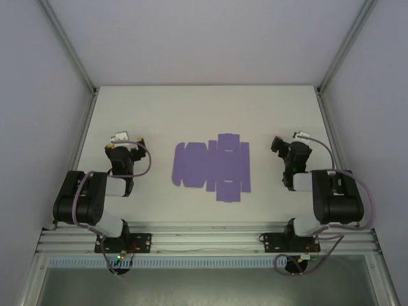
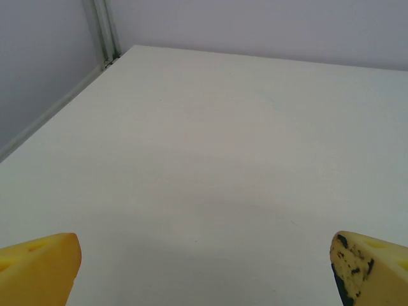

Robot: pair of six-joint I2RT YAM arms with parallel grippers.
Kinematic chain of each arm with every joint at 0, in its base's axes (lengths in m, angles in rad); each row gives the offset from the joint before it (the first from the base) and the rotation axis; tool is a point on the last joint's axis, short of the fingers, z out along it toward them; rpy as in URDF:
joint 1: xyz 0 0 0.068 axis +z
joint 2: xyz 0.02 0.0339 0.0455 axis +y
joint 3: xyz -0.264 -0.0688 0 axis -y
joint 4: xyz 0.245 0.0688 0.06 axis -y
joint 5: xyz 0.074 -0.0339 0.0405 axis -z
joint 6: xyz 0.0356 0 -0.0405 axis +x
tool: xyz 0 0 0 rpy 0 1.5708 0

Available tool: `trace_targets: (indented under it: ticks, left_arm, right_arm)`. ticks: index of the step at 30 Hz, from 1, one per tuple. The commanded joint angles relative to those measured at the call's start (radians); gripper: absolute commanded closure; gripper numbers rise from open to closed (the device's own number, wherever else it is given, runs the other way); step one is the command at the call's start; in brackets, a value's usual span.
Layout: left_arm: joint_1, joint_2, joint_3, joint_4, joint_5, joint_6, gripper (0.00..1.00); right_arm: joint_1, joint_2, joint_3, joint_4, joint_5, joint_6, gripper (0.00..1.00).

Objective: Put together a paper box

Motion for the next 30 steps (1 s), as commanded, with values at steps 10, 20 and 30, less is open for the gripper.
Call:
trace_targets:
  ticks: [10,20,30]
  left_arm:
    - [-0.002,-0.006,0.016,-0.006,0.004,-0.003,0.0]
    - [-0.002,-0.008,0.016,0.0,0.002,-0.002,0.0]
    - [0.006,-0.328,0.145,-0.482,0.009,-0.115,0.0]
  right_arm:
    - [-0.002,-0.013,0.014,-0.005,-0.003,0.011,0.0]
    - [-0.002,-0.016,0.011,-0.003,-0.002,0.011,0.0]
    - [0.02,-0.281,0.176,-0.494,0.076,0.03,0.0]
